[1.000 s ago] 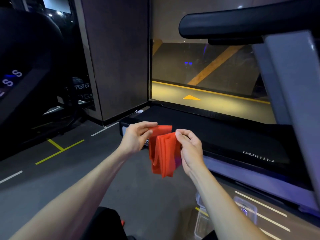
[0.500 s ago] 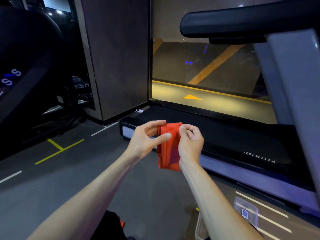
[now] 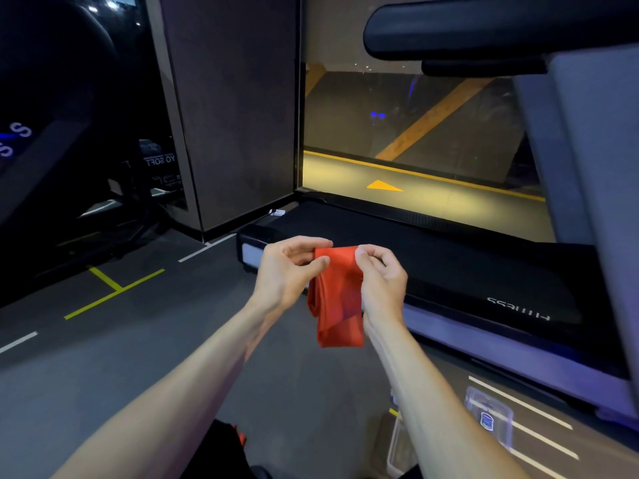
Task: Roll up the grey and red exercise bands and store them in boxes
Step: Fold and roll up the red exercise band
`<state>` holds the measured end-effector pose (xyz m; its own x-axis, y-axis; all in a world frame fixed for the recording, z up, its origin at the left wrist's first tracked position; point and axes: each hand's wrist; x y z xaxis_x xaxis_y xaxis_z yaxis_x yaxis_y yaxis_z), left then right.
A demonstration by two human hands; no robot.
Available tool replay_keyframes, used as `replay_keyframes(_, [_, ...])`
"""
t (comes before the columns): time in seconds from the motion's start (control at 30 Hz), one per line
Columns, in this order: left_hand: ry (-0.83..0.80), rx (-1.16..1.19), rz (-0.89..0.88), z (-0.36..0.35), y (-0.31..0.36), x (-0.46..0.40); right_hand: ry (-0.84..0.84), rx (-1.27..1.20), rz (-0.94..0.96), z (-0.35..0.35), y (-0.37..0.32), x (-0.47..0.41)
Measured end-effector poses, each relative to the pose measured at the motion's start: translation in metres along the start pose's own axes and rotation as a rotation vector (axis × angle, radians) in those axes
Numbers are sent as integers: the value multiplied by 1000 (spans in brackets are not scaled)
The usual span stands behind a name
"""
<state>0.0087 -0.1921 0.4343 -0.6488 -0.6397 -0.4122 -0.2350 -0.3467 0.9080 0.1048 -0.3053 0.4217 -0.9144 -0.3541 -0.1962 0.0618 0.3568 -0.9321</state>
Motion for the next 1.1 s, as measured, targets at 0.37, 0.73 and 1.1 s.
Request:
replay_keyframes(0.37, [21, 64, 57, 8, -12, -23, -137, -37, 41, -13, 5, -34])
replay_keyframes(0.73, [113, 70, 224, 45, -88, -16, -60, -141, -74, -30, 21, -65])
replay_keyframes(1.1, [-148, -274, 311, 30, -147, 4, -164, -182, -139, -42, 8, -75])
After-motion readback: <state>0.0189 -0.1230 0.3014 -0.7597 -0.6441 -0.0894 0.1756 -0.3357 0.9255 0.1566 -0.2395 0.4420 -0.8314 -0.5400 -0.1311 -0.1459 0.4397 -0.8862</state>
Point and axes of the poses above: each hand's wrist, its own x-axis away from the middle knuckle, its own z-axis out of the back of the hand, y = z × x, and after that the axes turned 1 degree about z, right-handed
